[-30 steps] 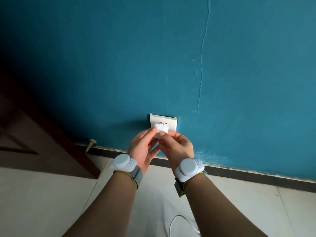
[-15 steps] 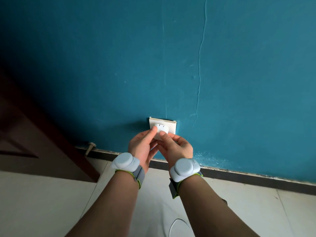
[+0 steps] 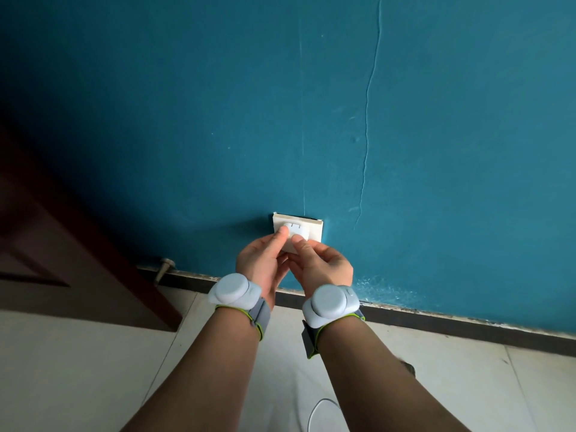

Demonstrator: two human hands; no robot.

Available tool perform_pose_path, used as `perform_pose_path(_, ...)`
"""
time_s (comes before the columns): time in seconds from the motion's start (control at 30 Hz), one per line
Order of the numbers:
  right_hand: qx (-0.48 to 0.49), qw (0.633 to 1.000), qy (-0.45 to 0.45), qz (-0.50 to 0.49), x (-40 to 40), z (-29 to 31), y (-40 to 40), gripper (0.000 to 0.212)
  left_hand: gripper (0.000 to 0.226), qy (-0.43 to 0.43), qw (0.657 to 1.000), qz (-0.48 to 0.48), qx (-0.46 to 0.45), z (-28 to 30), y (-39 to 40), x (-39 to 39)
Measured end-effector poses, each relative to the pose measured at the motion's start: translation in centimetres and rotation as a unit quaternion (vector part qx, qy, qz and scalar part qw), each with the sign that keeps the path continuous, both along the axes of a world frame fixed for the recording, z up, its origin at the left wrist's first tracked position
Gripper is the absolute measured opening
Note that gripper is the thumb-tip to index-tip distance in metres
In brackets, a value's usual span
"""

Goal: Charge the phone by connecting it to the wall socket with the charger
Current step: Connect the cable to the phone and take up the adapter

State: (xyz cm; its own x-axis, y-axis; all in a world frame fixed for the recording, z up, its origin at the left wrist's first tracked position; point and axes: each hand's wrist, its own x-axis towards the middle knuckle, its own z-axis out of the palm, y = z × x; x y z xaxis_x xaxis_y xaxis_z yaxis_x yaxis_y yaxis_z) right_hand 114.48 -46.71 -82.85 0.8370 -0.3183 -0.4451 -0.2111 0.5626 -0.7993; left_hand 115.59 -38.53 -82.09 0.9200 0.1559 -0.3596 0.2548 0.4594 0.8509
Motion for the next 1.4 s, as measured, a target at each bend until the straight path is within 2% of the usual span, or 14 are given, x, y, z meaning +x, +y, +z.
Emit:
perform_pose_path(0.1,-0.03,0.999,0.007,-0.008,0.2,-0.1,0.1,0.033,0.032,-0.006,1.0,-0.003,-0.003,0.1,-0.2,0.0)
perform_pose_path(0.43,-0.005,1.0,-0.002,-0.015,0.5,0.2,-0.3,0.034,0.028,-0.016,1.0,0.014,-0.018,0.0,-0.5,0.5)
perform_pose_path(0.67,-0.002,1.0,-0.008,-0.014,0.9,-0.2,-0.3,0.027,0.031,-0.002,0.999,-0.019,-0.026,-0.5,0.3,1.3)
perform_pose_path(0.77,-0.011,1.0,-0.013,-0.019,0.9,-0.3,-0.2,0.031,0.029,-0.009,0.999,-0.013,-0.036,-0.5,0.5,1.6)
perform_pose_path(0.87,-0.008,1.0,-0.017,-0.015,0.9,-0.4,-0.3,0.028,0.038,-0.011,0.999,-0.001,-0.045,-0.5,0.5,1.6)
perform_pose_path(1.03,0.033,0.999,-0.007,-0.008,0.5,0.5,-0.6,0.037,0.033,-0.019,0.999,0.019,-0.037,-0.1,-0.2,1.1)
perform_pose_path(1.23,0.071,0.996,0.029,0.037,0.6,1.2,-1.4,0.029,0.024,0.004,1.0,0.02,0.003,0.1,-0.5,0.3)
perform_pose_path(1.4,0.077,0.992,0.038,0.094,0.5,1.4,-1.9,0.033,0.023,0.035,0.999,0.002,-0.018,0.4,0.1,0.0)
